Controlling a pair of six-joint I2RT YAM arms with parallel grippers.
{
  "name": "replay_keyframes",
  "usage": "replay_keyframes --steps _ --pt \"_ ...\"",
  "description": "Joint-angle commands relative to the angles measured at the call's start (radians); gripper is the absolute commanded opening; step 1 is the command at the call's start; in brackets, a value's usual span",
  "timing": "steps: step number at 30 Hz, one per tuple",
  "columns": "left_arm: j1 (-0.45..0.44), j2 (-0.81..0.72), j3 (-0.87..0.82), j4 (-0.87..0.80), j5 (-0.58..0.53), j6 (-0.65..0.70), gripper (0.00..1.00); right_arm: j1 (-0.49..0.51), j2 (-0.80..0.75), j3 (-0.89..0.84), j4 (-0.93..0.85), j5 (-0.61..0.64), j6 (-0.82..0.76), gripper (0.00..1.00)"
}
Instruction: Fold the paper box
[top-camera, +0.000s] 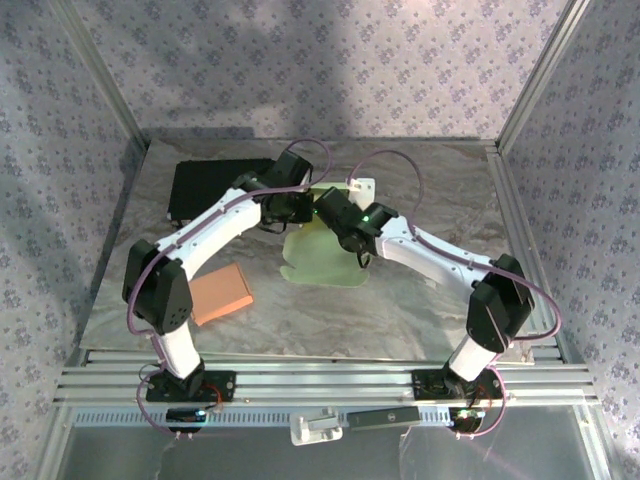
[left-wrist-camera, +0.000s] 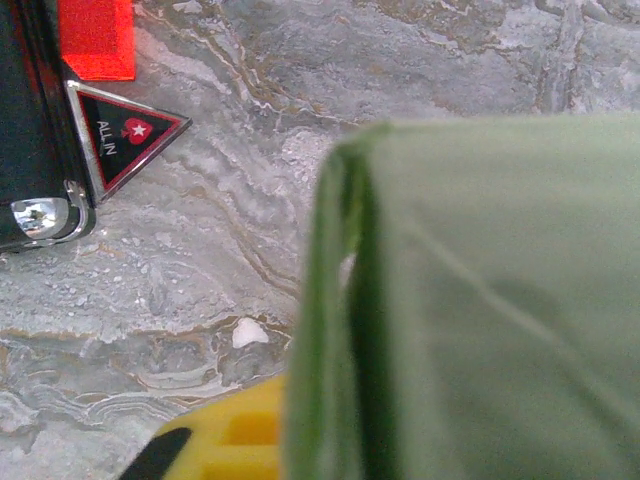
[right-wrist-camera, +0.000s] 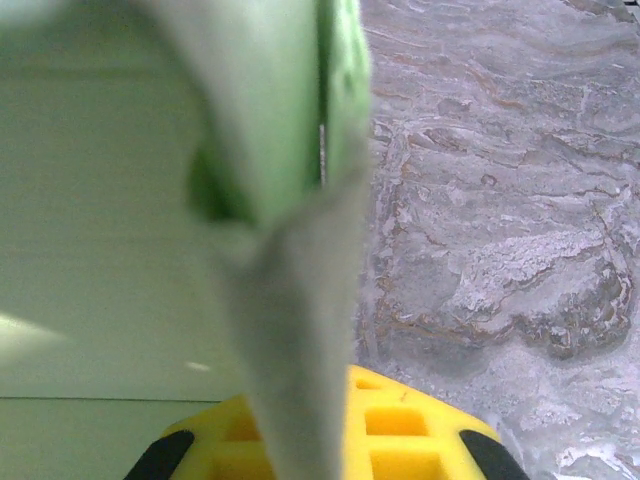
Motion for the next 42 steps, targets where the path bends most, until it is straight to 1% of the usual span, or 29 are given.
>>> replay_keyframes --steps 1,2,3,6,10,14,18,29,32,34,35,37,38,42 --pt "0.010 -0.085 -0.025 0.097 0.059 0.004 0.28 -0.004 -0.047 -0.019 -0.027 -0.003 0.033 0.00" --pt "0.012 -0.096 -0.033 0.109 0.068 0.010 0.33 -0.004 -0.053 -0.022 -0.027 -0.009 0.033 0.00" --pt "0.011 -0.103 -0.036 0.115 0.074 0.017 0.36 -0.006 -0.057 -0.023 -0.027 -0.012 0.032 0.00" --pt "0.011 -0.128 -0.050 0.138 0.097 0.035 0.40 -0.009 -0.067 -0.025 -0.028 -0.020 0.031 0.00" --pt "0.010 -0.181 -0.088 0.175 0.097 0.051 0.48 -0.017 -0.066 -0.021 -0.035 -0.037 0.035 0.00" --pt "0.019 -0.213 -0.111 0.183 0.068 0.068 0.51 -0.025 -0.058 -0.016 -0.039 -0.062 0.040 0.00" --pt "0.038 -0.200 -0.104 0.175 0.067 0.081 0.50 -0.028 -0.059 -0.011 -0.040 -0.082 0.045 0.00" --pt "0.038 -0.126 -0.061 0.169 0.010 0.124 0.39 -0.035 -0.055 0.003 -0.038 -0.124 0.039 0.00" --pt "0.027 -0.119 -0.062 0.173 -0.037 0.131 0.35 -0.033 -0.052 0.003 -0.030 -0.137 0.034 0.00" --pt "0.018 -0.119 -0.065 0.176 -0.072 0.131 0.28 -0.034 -0.048 0.002 -0.029 -0.142 0.038 0.00" --pt "0.012 -0.118 -0.070 0.180 -0.082 0.130 0.22 -0.033 -0.045 0.001 -0.026 -0.144 0.042 0.00" --pt "-0.002 -0.122 -0.082 0.188 -0.116 0.125 0.04 -0.033 -0.047 -0.008 -0.021 -0.147 0.052 0.00" --pt "-0.014 -0.123 -0.089 0.192 -0.147 0.125 0.00 -0.031 -0.048 -0.014 -0.018 -0.149 0.058 0.00" --pt "-0.065 -0.128 -0.101 0.182 -0.288 0.116 0.00 -0.030 -0.052 -0.022 -0.024 -0.146 0.088 0.00"
